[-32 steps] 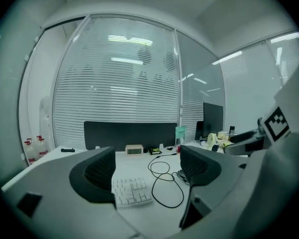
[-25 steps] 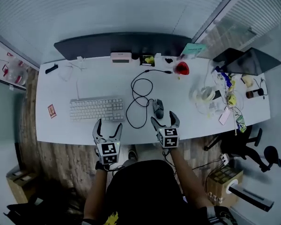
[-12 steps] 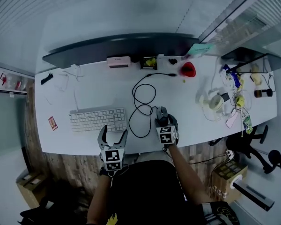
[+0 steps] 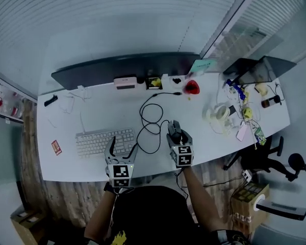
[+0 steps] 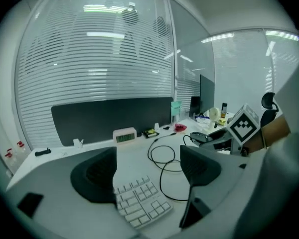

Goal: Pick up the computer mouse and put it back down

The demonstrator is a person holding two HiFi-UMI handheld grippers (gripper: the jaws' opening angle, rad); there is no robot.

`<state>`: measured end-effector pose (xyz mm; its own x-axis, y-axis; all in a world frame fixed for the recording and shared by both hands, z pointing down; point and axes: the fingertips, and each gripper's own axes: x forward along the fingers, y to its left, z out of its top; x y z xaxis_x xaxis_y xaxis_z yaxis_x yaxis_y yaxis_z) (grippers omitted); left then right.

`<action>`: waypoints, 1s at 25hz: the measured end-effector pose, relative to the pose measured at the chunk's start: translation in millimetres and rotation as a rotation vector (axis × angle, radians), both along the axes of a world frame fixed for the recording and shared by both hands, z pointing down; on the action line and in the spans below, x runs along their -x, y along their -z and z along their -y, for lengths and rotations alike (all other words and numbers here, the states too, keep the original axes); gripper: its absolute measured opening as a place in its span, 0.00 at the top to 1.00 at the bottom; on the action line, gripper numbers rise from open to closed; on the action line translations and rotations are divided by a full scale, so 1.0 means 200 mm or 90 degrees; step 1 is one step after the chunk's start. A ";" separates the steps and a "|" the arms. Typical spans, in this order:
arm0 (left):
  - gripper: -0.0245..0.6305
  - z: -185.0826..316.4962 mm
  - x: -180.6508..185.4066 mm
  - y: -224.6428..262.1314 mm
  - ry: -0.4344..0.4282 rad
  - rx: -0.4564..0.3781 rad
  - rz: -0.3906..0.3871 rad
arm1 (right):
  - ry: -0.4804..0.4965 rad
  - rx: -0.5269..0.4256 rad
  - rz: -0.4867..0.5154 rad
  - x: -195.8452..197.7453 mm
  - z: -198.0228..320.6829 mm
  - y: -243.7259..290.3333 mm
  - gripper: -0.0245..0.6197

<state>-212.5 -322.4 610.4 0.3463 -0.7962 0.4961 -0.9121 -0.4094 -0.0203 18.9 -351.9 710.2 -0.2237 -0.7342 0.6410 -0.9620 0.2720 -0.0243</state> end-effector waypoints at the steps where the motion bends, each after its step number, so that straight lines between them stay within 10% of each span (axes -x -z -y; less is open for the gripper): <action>1: 0.35 0.02 0.00 0.06 -0.005 -0.019 -0.005 | 0.002 -0.025 0.009 0.01 0.00 0.10 0.49; 19: 0.35 0.15 0.21 1.63 -0.012 -0.438 0.016 | 0.053 -0.524 0.138 0.16 0.05 2.11 0.49; 25: 0.35 0.12 0.24 2.01 0.010 -0.530 -0.083 | 0.065 -0.620 0.133 0.14 -0.01 2.47 0.49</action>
<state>-260.7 -346.8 209.1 0.3456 -0.8897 -0.2983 -0.9337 -0.2945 -0.2035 -9.5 -349.0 216.1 -0.3539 -0.8895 -0.2889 -0.9350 0.3437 0.0870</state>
